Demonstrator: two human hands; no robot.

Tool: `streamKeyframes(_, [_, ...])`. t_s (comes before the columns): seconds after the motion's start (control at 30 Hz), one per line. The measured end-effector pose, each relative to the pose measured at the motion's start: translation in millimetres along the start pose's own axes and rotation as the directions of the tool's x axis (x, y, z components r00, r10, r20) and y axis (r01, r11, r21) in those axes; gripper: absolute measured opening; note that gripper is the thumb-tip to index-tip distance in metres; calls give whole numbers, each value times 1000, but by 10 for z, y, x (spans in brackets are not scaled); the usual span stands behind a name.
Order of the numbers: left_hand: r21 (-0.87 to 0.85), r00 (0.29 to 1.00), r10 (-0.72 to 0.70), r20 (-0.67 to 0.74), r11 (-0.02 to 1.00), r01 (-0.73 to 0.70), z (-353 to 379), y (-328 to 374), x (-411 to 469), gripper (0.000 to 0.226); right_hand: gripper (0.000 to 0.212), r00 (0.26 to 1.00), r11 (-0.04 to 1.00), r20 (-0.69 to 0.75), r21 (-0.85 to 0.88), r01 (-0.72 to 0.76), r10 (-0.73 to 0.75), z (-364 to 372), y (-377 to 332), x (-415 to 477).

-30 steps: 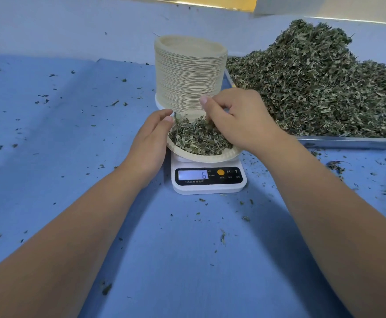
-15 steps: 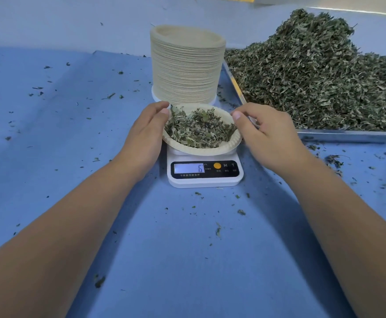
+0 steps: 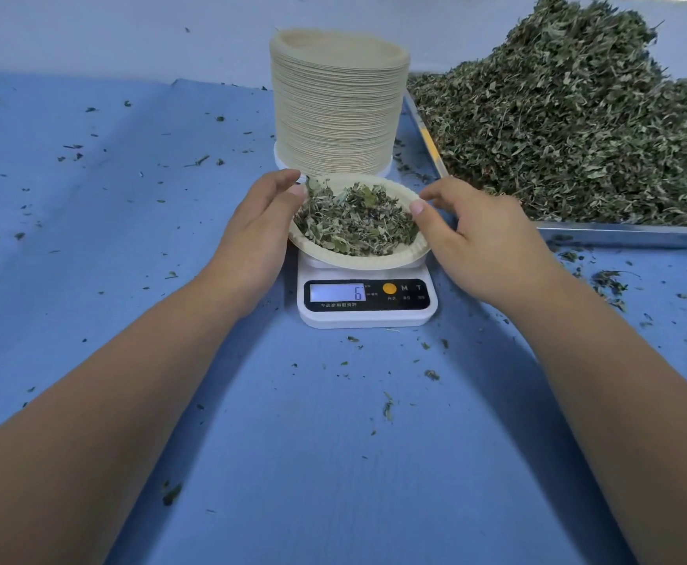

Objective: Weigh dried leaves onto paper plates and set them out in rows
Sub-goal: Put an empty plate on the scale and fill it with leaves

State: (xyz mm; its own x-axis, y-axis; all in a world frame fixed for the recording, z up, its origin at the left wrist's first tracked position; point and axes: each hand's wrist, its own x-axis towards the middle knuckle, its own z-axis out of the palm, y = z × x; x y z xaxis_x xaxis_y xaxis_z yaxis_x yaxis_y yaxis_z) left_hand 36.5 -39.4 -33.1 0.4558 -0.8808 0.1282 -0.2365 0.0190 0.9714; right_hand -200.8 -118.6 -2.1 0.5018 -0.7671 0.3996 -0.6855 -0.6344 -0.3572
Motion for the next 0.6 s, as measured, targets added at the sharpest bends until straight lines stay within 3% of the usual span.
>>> streamKeyframes(0.23, [3, 1000, 12, -1, 1000, -12, 8, -21, 22, 48, 44, 1000, 1000, 20, 27, 8, -8, 17, -5, 6])
streamKeyframes(0.33, [6, 1000, 19, 3, 1000, -19, 7, -21, 16, 51, 40, 996, 1000, -88, -3, 26, -27, -19, 40, 22])
streamKeyframes(0.43, [-4, 1000, 18, 2, 1000, -18, -4, -17, 20, 52, 38, 984, 993, -170, -92, -70, 54, -71, 213, 74])
streamKeyframes(0.5, [-5, 1000, 20, 0, 1000, -20, -3, -11, 18, 51, 47, 984, 952, -65, -252, -176, 165, -68, 335, 91])
streamKeyframes(0.6, [-9, 1000, 16, 0, 1000, -16, 0, -14, 12, 46, 63, 966, 875, 65, -443, -196, 249, -30, 398, 91])
